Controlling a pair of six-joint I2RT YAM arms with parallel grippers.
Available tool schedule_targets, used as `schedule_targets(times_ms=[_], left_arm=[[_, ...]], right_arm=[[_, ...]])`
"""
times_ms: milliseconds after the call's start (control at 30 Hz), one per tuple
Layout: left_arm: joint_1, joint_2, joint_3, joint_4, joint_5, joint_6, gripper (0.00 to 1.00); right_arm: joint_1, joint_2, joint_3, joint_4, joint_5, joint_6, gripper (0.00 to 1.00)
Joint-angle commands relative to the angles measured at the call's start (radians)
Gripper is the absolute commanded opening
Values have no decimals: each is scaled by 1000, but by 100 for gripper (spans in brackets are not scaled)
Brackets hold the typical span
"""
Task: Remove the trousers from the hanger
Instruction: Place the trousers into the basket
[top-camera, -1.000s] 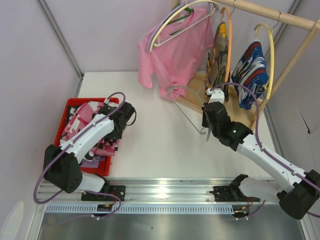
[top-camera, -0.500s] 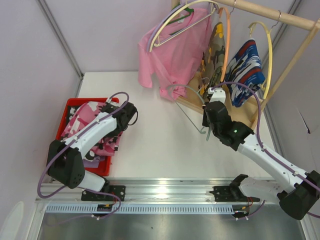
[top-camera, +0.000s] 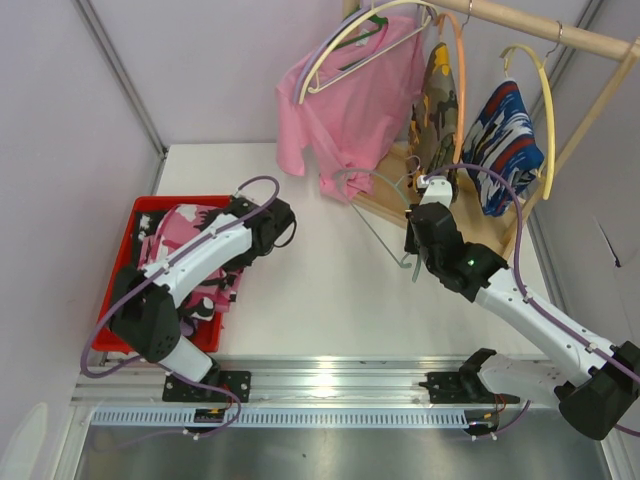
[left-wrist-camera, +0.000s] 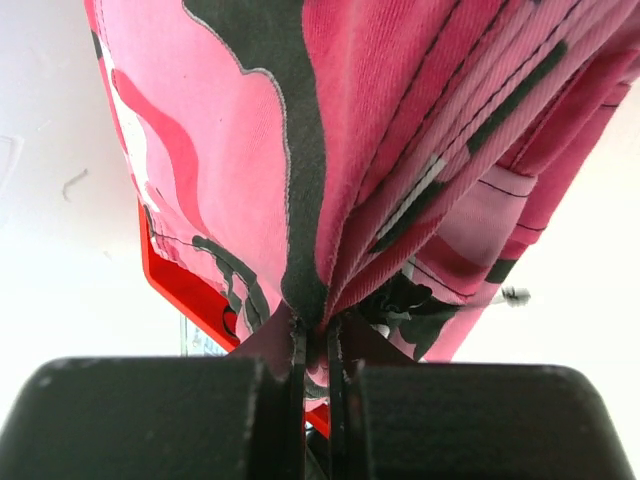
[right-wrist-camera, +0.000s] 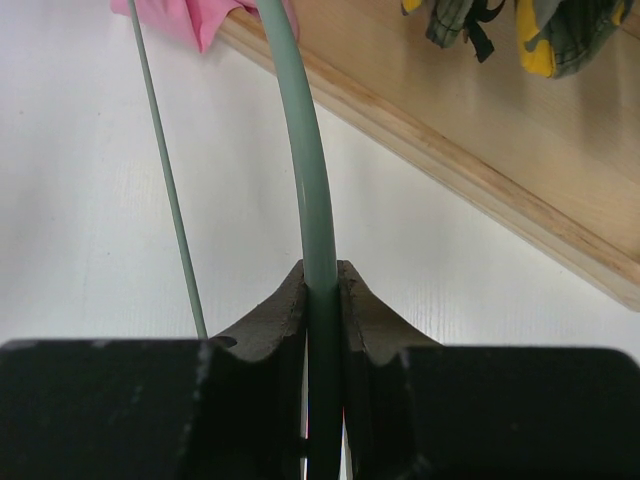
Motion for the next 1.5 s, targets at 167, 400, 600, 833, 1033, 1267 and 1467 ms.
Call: schedule_targets(times_ms=[167, 400, 600, 833, 1033, 1267, 1467], left_arm=[[-15, 17, -13, -61, -3, -43, 4], [-15, -87, 51, 74, 174, 94, 80], [10, -314, 69, 292, 492, 263, 95], [400, -403, 36, 461, 721, 254, 97], [661, -431, -71, 586, 880, 152, 92], [777, -420, -351, 828, 977, 19, 88], [780, -278, -434, 861, 925, -3, 88]], right_arm=[[-2, -27, 46, 30, 32, -12, 0], [-2, -33, 45, 19, 42, -5, 0], [-1, -27, 51, 20, 27, 4, 0], [8, -42, 57, 7, 33, 8, 0], [33, -42, 65, 11, 61, 11, 0], [122, -21, 80, 36, 125, -45, 0], [194, -7, 120, 28, 223, -71, 0]])
